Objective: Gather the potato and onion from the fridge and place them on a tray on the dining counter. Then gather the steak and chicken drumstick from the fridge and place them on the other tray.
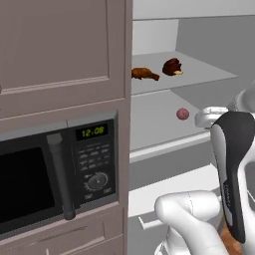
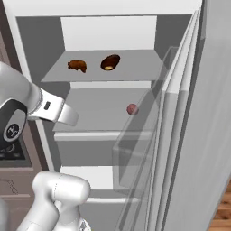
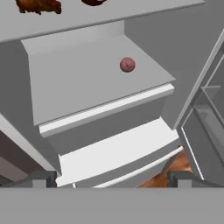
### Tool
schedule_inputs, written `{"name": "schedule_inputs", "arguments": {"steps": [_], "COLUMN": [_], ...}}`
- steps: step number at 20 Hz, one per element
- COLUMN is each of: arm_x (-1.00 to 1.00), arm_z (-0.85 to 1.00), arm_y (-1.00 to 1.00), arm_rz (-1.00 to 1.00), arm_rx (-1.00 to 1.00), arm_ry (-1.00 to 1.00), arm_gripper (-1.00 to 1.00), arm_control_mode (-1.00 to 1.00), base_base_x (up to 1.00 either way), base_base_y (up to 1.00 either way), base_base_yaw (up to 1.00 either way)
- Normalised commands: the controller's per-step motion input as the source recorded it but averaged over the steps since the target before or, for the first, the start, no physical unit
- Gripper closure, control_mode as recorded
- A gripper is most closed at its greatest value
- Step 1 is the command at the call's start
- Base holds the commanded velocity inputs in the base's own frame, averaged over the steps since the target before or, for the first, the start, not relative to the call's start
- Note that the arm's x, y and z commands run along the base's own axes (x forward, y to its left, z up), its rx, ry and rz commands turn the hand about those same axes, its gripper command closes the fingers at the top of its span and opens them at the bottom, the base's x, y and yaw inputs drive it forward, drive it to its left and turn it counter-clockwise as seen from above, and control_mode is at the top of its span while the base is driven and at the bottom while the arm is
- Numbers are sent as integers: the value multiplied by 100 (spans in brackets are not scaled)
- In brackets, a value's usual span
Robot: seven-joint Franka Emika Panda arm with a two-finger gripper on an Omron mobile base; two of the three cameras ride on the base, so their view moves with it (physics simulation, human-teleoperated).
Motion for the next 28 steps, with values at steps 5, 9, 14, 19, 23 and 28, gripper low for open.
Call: {"name": "schedule_inputs", "arguments": {"steps": [5, 9, 14, 19, 23, 28], "arm_x": [66, 63, 63, 63, 61, 69], "arm_z": [-30, -34, -42, -37, -22, -8], "arm_y": [-27, -25, -33, -40, -33, -16], "arm_rz": [0, 0, 0, 0, 0, 0], "arm_rx": [0, -2, -3, -1, 0, 0], "arm_ry": [0, 0, 0, 0, 0, 0], "arm_gripper": [-100, -100, -100, -100, -100, -100], "arm_control_mode": [-100, -100, -100, -100, -100, -100], "base_base_x": [0, 0, 0, 0, 0, 0], "base_base_y": [0, 0, 0, 0, 0, 0], "base_base_yaw": [0, 0, 0, 0, 0, 0]}}
